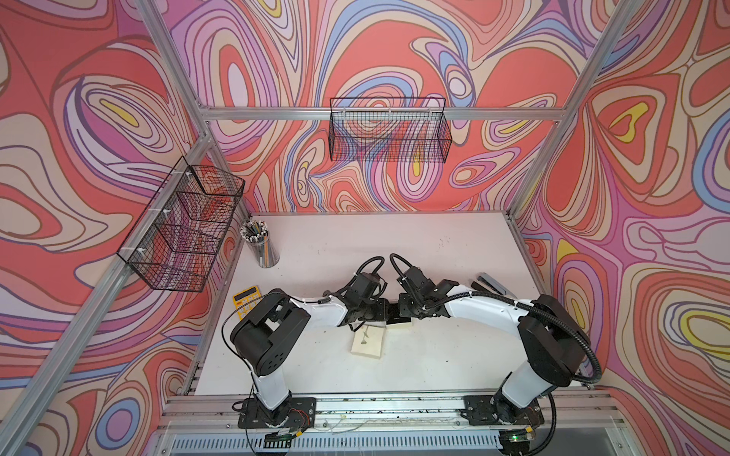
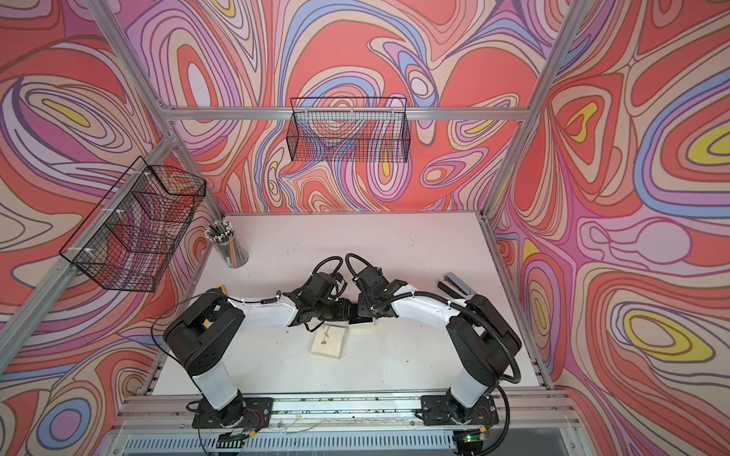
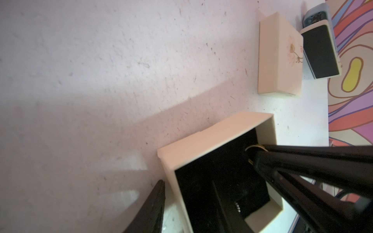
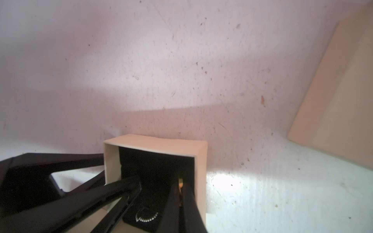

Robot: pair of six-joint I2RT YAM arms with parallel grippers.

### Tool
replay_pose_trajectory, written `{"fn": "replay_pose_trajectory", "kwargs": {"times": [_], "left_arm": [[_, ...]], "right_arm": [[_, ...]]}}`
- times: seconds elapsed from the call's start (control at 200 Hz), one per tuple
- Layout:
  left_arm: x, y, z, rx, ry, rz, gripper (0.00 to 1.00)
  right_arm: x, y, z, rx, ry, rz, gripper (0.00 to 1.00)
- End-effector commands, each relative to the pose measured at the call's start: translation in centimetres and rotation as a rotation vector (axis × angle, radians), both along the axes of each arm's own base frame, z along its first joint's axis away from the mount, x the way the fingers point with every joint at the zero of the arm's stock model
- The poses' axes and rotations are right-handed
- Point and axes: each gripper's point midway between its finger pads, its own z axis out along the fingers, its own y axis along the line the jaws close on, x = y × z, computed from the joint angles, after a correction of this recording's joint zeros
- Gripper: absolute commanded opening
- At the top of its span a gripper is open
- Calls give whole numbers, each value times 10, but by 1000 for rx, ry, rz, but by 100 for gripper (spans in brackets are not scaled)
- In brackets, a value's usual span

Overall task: Take the rings out of the lift-off lid box
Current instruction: Take out the ring from the jewelry box.

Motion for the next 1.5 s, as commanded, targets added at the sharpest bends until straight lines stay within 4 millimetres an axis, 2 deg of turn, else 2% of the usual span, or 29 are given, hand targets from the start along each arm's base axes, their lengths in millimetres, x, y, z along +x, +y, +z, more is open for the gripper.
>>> {"fn": "replay_pose_trajectory", "kwargs": {"times": [0.0, 0.886, 1.087, 1.497], "left_arm": [[-5, 1, -14, 49, 50, 2, 41], [-9, 1, -33, 152, 96, -9, 41], [-9, 2, -36, 171, 104, -3, 42], [-11, 4, -42, 191, 121, 3, 42]], "right_arm": [[1, 0, 12, 29, -37, -22, 0], [0, -1, 19, 54, -54, -37, 0], [1, 2, 26, 85, -71, -36, 0], [-1, -10, 22, 43, -56, -61, 0]]}}
